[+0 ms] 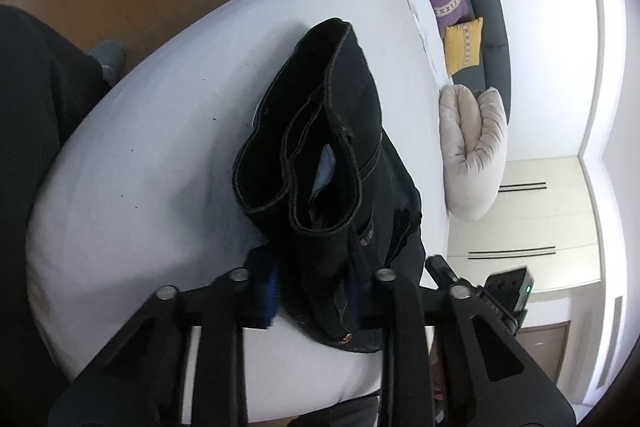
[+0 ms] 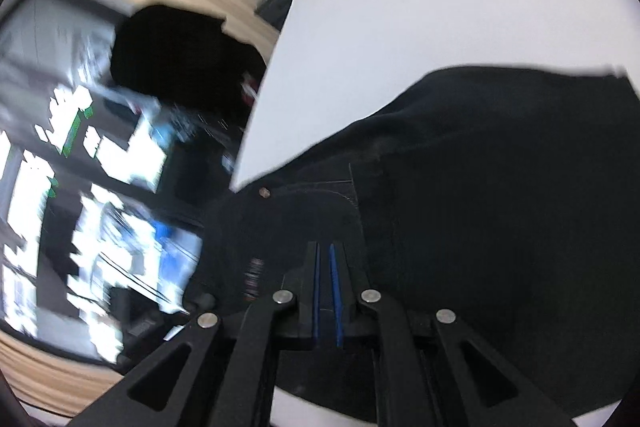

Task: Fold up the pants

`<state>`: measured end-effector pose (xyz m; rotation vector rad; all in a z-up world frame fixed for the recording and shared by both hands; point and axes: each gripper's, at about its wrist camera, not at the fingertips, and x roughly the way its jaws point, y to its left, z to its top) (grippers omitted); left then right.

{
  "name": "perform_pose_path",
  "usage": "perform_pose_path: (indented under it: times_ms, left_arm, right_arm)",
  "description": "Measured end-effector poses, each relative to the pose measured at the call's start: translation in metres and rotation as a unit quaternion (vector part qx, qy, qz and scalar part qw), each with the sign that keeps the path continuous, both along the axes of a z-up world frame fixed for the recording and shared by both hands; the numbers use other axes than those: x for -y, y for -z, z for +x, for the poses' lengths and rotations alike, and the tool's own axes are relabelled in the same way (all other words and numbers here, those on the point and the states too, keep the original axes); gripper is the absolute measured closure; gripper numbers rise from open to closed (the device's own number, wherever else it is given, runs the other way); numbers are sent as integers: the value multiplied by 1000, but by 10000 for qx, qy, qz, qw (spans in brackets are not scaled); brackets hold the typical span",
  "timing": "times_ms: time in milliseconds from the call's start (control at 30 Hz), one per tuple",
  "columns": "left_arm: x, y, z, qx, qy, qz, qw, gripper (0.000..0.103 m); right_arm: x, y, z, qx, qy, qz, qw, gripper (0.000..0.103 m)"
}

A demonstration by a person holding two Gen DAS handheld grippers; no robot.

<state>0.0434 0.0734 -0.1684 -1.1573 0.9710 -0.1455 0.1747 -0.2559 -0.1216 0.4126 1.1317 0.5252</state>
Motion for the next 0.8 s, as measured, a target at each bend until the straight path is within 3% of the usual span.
perform_pose_path:
  times_ms: [100,200,367,500,633,667,767,800]
  left_arm:
    - [0,-10,3,157,71,150,9997,89]
    - [10,-38,0,483,278,655,9963,89]
    - [41,-85,5,1175,748,1637,9766,90]
    - [67,-105,11,1484,1010,2053,9621,90]
    - [95,-120,16,1686,1239,2372,9487,90]
    - [105,-125,18,1771,1346,2513,9420,90]
    - [140,-135,34,1940,1608,2754,9277,90]
    - [154,-140,37,2037,1743,2871,9196,90]
  right_arm:
    - [-18,7,7,-67,-342,-561,9978,94]
    - [-24,25,13,-230,-431,-920,9946,94]
    - [-32,46,13,-398,-498,-1400,9881,103]
    - [-30,53,16,-632,-371,-1411,9873,103]
    - [-27,60,11,-573,-263,-1372,9885,103]
    - [-25,60,9,-542,-254,-1325,9894,103]
    - [-7,50,4,-439,-209,-706,9963,103]
    - [10,41,0,-400,-104,-280,9988,94]
